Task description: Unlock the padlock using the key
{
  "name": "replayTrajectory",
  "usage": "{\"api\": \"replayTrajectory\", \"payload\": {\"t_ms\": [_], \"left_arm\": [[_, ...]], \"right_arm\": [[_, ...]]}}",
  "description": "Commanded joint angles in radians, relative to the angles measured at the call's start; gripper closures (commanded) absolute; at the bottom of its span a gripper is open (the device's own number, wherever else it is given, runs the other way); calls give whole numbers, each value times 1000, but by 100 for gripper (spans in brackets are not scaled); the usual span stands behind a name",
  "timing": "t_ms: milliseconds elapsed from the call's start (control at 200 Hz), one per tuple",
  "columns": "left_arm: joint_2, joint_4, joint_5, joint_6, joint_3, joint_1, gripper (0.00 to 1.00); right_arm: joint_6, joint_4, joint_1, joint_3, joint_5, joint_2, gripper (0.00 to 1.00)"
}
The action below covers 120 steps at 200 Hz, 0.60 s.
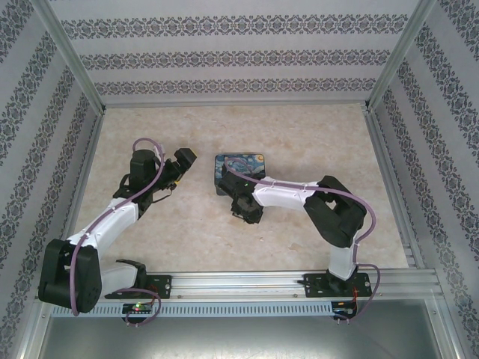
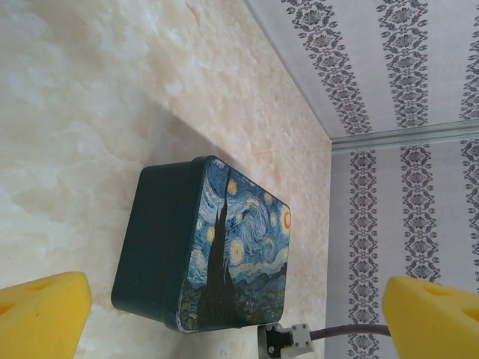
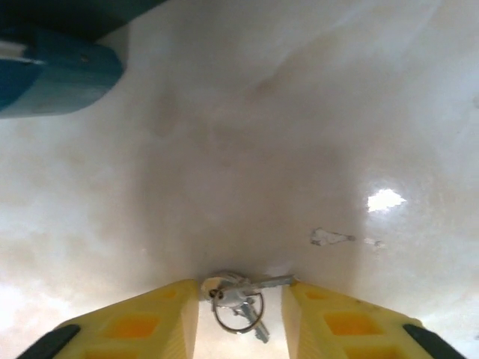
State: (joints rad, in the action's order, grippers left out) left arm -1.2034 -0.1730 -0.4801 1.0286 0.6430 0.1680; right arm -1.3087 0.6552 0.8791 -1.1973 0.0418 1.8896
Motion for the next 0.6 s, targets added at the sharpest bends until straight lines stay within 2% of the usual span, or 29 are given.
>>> {"api": "replayTrajectory", "payload": {"t_ms": [0,135,445,595], "left_arm": [[1,-43,-20,7,-16,-15,0],[15,-26,-24,3,-16,-16,1],[60,23,-59,-6,-23,-15,0],[94,25,-110,10,-24,-10,0]], "right_arm": [[24,-62,-14,28,9,62,80],[44,-125,-14,95,-9,27,100],[84,-276,-17,286,-24,-184,100],[134,-356,-29,358,-54,-310,100]]}}
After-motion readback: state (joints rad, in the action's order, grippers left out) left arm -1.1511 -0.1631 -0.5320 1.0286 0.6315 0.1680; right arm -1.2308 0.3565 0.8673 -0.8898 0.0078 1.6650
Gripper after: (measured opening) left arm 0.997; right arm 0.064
